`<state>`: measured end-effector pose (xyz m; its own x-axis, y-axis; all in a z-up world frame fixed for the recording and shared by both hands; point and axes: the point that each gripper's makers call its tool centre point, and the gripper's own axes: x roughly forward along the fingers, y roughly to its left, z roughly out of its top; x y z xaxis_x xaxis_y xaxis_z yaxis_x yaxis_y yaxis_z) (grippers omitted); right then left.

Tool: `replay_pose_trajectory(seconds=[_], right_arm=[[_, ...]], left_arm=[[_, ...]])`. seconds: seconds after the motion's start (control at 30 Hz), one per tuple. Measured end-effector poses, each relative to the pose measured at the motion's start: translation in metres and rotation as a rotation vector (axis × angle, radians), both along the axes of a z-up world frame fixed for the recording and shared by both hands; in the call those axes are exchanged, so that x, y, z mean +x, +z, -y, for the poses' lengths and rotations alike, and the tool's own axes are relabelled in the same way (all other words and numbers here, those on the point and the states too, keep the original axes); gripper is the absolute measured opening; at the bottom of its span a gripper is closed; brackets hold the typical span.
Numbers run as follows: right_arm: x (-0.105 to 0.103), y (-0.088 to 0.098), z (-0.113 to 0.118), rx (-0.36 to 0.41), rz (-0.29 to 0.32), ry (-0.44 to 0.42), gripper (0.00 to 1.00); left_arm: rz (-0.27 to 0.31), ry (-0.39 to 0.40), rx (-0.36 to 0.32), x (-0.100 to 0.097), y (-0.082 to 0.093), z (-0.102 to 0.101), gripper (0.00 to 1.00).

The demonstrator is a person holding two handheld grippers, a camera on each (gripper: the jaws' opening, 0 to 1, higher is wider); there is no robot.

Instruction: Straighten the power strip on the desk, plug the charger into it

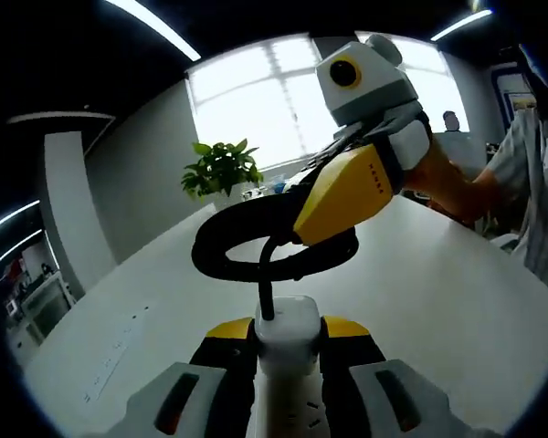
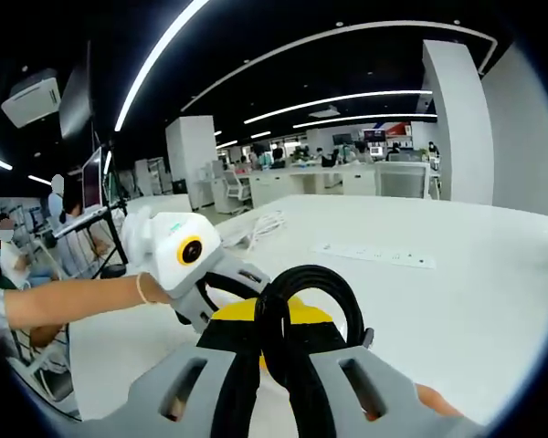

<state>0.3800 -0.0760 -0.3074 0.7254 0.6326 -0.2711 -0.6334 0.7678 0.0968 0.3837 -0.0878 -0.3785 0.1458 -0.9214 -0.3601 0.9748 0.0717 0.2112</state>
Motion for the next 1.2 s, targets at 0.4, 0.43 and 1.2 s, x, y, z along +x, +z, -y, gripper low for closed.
replay_pose_trajectory(seconds=[0.4, 0.43, 1.2], right_arm=[[-0.003, -0.001, 0.0, -0.013, 0.014, 0.017, 0.08], [-0.003, -0.001, 0.0, -0.016, 0.019, 0.025, 0.08], [-0.015, 0.041, 0.02, -0.131, 0.445, 0.165, 0.99]], left_arm=[[0.032, 0.003, 0.038, 0.001, 0.0, -0.001, 0.25], [0.032, 0.003, 0.039, 0.001, 0.0, -0.001, 0.25], [0.025, -0.002, 0.009, -0.001, 0.0, 0.001, 0.25]])
